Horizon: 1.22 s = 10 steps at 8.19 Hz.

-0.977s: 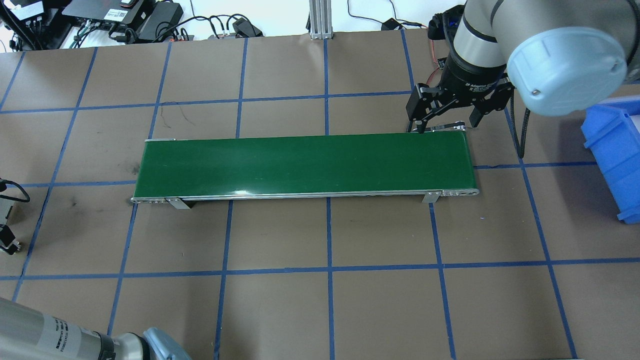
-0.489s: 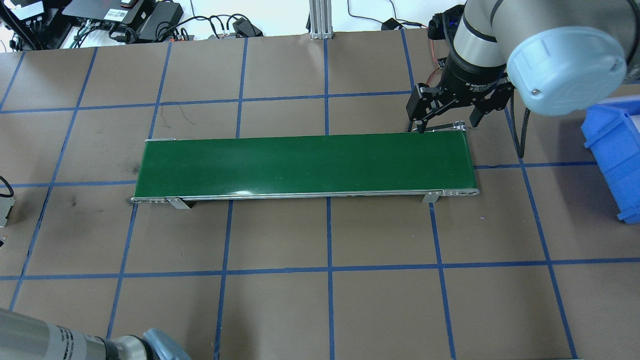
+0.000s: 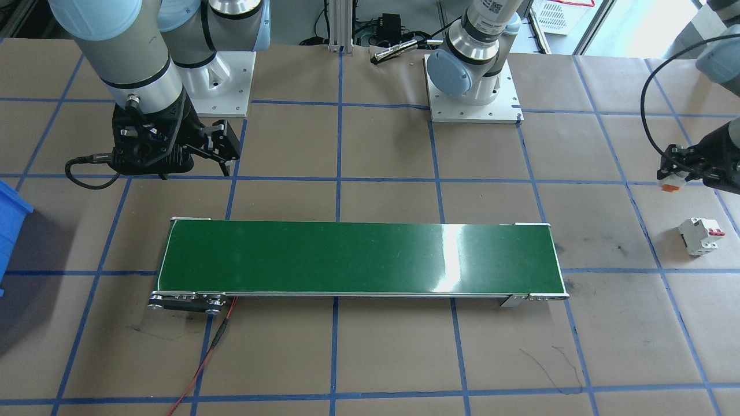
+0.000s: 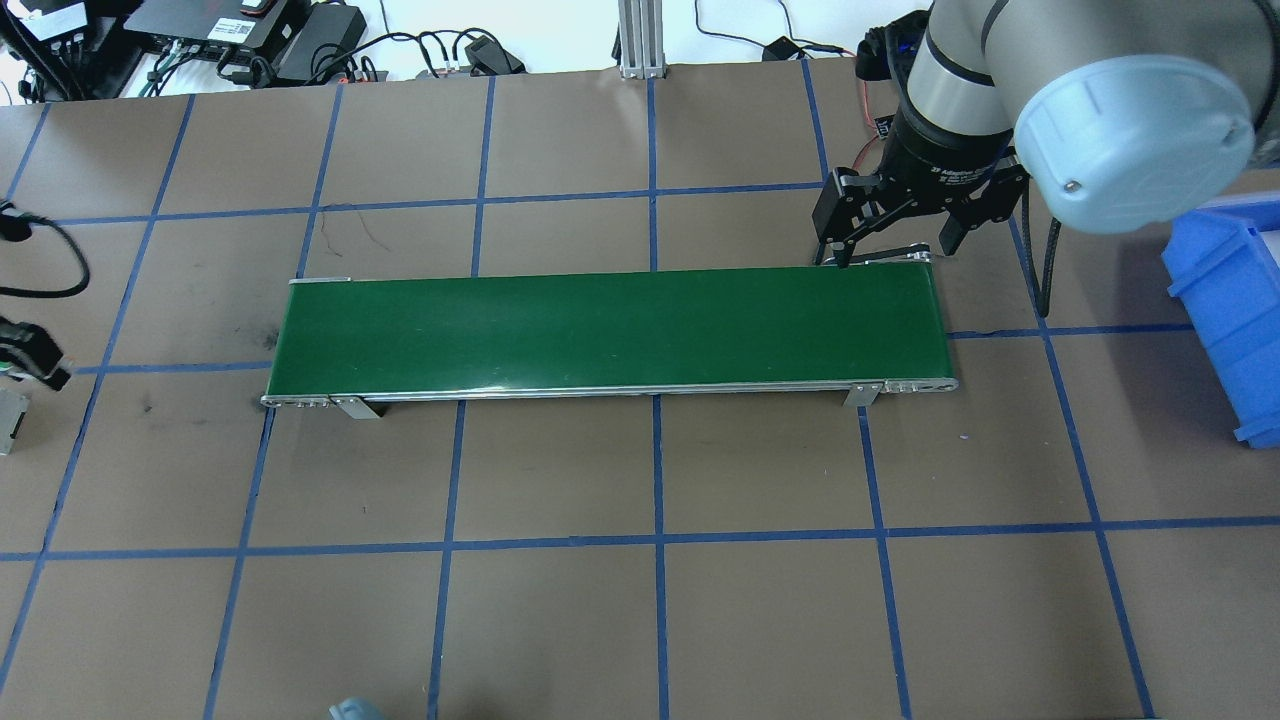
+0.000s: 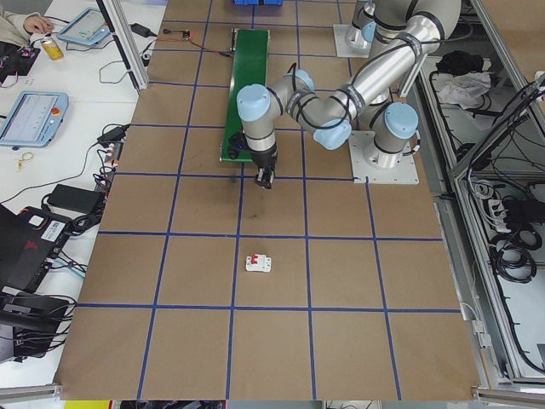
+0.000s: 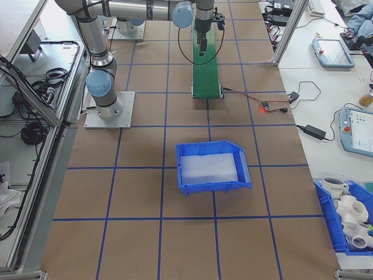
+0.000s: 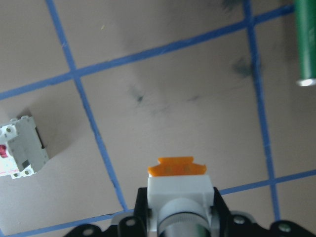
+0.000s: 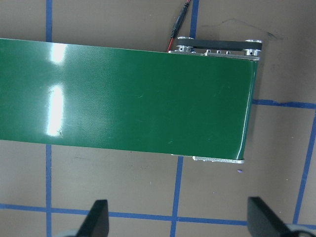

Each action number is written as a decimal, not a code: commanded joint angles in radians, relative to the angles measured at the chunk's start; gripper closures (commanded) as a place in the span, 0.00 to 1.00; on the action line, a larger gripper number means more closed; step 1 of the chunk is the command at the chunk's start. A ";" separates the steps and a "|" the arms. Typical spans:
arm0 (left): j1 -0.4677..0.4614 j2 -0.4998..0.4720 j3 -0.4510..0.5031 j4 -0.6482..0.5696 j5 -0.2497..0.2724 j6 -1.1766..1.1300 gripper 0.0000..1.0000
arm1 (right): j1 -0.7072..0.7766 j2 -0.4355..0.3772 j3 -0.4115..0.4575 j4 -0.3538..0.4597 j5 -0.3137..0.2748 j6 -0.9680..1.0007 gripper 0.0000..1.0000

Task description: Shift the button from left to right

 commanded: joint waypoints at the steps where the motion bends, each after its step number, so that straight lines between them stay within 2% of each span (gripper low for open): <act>1: -0.266 0.012 0.001 0.007 -0.111 -0.389 1.00 | 0.000 0.000 0.000 0.000 0.000 0.000 0.00; 3: -0.308 -0.041 0.000 0.027 -0.208 -0.548 1.00 | 0.000 0.000 0.000 0.000 0.000 0.000 0.00; 4: -0.313 -0.086 -0.002 0.095 -0.227 -0.592 1.00 | 0.000 0.000 0.000 0.000 0.000 0.000 0.00; 6: -0.330 -0.176 0.000 0.200 -0.218 -0.619 1.00 | 0.000 0.000 0.000 0.000 0.000 0.000 0.00; 9: -0.331 -0.212 0.000 0.202 -0.216 -0.622 1.00 | 0.000 0.000 0.000 0.002 0.000 0.000 0.00; 10: -0.331 -0.213 -0.005 0.193 -0.215 -0.622 0.91 | 0.000 0.000 0.000 0.002 0.000 0.000 0.00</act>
